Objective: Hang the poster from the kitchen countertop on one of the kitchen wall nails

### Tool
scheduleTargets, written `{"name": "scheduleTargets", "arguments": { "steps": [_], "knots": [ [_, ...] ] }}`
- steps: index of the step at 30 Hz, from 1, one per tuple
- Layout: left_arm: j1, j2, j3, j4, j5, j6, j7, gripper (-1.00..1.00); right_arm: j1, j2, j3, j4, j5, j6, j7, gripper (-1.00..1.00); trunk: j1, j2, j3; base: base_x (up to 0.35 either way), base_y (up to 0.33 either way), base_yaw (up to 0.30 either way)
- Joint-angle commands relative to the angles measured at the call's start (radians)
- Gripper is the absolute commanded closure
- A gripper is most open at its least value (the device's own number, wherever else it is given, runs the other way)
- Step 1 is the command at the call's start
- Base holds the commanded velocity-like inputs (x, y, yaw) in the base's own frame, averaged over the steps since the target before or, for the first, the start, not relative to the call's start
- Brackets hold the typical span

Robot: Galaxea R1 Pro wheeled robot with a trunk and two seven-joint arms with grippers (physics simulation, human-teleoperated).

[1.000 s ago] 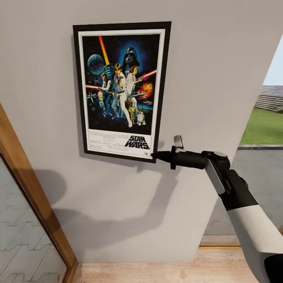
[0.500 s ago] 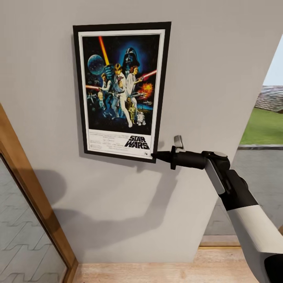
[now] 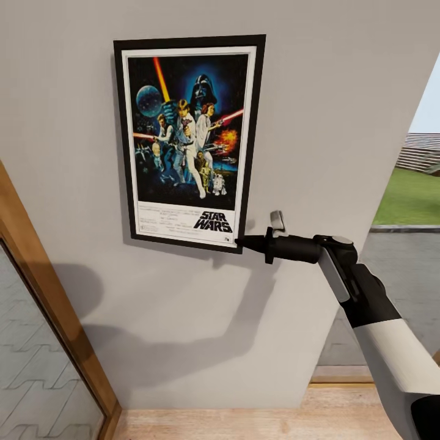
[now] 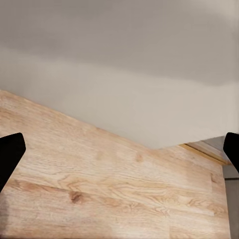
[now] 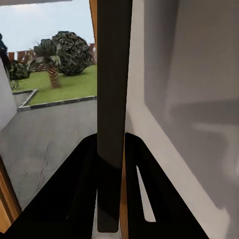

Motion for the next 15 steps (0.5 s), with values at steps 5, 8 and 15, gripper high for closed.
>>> {"name": "scheduleTargets", "arguments": {
  "steps": [5,8,15],
  "knots": [
    [-0.001,0.000,-0.008,0.000,0.006,-0.006,-0.001,-1.00,-0.001,-0.001,0.002,0.000,-0.009,0.009,-0.001,1.00,0.001,-0.002,-0.002,0.000,0.000,0.000],
    [-0.001,0.000,-0.008,0.000,0.006,-0.006,-0.001,-1.00,-0.001,-0.001,0.002,0.000,-0.009,0.009,-0.001,1.00,0.001,-0.002,-0.002,0.000,0.000,0.000],
    [-0.001,0.001,-0.008,0.000,0.006,-0.006,-0.001,-1.00,-0.001,-0.001,0.002,0.000,-0.009,0.009,0.000,1.00,0.001,-0.002,-0.002,0.003,0.000,0.000]
  ]
}}
